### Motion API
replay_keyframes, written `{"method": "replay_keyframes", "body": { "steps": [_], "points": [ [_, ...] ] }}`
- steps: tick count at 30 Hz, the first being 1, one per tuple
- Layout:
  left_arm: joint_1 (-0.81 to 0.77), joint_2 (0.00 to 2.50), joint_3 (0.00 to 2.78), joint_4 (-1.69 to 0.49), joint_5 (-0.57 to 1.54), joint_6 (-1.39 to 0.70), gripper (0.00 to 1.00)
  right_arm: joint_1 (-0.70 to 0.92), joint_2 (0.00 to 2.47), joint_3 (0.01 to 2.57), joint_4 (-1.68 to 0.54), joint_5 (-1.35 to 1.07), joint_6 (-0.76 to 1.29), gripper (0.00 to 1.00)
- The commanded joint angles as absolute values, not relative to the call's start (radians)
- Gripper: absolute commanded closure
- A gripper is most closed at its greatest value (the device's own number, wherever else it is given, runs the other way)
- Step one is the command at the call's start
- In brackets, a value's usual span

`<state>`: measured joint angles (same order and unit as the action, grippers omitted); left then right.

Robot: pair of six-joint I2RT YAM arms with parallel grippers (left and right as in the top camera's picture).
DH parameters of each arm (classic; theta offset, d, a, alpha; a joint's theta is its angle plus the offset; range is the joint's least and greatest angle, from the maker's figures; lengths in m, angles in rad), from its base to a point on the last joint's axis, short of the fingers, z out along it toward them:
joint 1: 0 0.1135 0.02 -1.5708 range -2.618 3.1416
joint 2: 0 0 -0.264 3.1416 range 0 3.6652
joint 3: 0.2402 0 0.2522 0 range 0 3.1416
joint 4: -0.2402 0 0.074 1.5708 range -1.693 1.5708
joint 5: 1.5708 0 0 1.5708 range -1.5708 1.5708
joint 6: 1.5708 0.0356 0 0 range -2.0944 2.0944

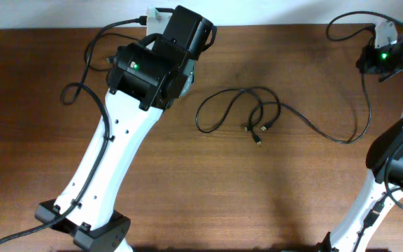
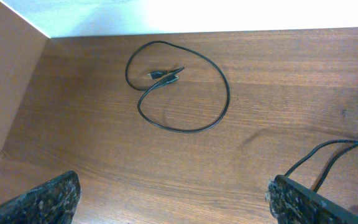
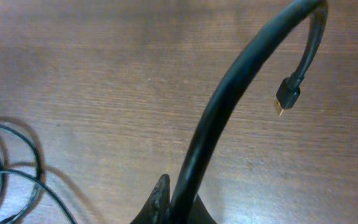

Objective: Untangle cables

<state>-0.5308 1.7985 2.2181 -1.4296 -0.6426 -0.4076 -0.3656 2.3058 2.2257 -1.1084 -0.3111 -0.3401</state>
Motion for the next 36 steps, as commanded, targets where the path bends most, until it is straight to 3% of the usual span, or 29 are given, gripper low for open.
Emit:
{"method": "replay_keyframes", "body": {
  "steps": [1, 8, 9, 10, 11, 13, 14, 17, 27, 36],
  "points": [
    [-0.53, 1.771, 2.226, -1.435, -0.638, -0.387, 0.01, -0.36, 2.373, 2.221, -1.092, -0.303, -0.332, 0.96],
    [-0.53, 1.772, 2.226, -1.434, -0.637, -0.388, 0.01, -0.36, 2.48, 2.219, -1.085, -0.303, -0.331, 0.96],
    [-0.53, 1.772, 2.226, -1.434, -0.631, -0.388, 0.01, -0.36, 2.489, 2.219, -1.089, -0.303, -0.331, 0.89],
    [-0.53, 1.771, 2.226, -1.434, -0.63, -0.388, 0.01, -0.36, 2.489, 2.219, -1.094, -0.305, -0.331, 0.61],
    [-0.53, 1.772, 2.226, -1.434, -0.63, -0.388, 0.01, -0.36, 2.489, 2.219, -1.103, -0.307, -0.331, 0.51],
    [-0.53, 1.771, 2.226, -1.434, -0.624, -0.388, 0.01, -0.36, 2.479, 2.22, -1.118, -0.323, -0.331, 0.43],
    [-0.53, 1.771, 2.226, -1.434, -0.624, -0.388, 0.01, -0.36, 2.467, 2.22, -1.127, -0.347, -0.331, 0.23],
    [-0.53, 1.772, 2.226, -1.431, -0.624, -0.372, 0.01, -0.36, 2.418, 2.226, -1.148, -0.411, -0.332, 0.06],
    [-0.53, 1.773, 2.226, -1.43, -0.624, -0.369, 0.01, -0.325, 2.112, 2.227, -1.285, -0.444, -0.336, 0.05],
    [-0.53, 1.773, 2.223, -1.435, -0.624, -0.368, 0.01, -0.138, 2.05, 2.221, -1.523, -0.29, -0.366, 0.05]
  ]
}}
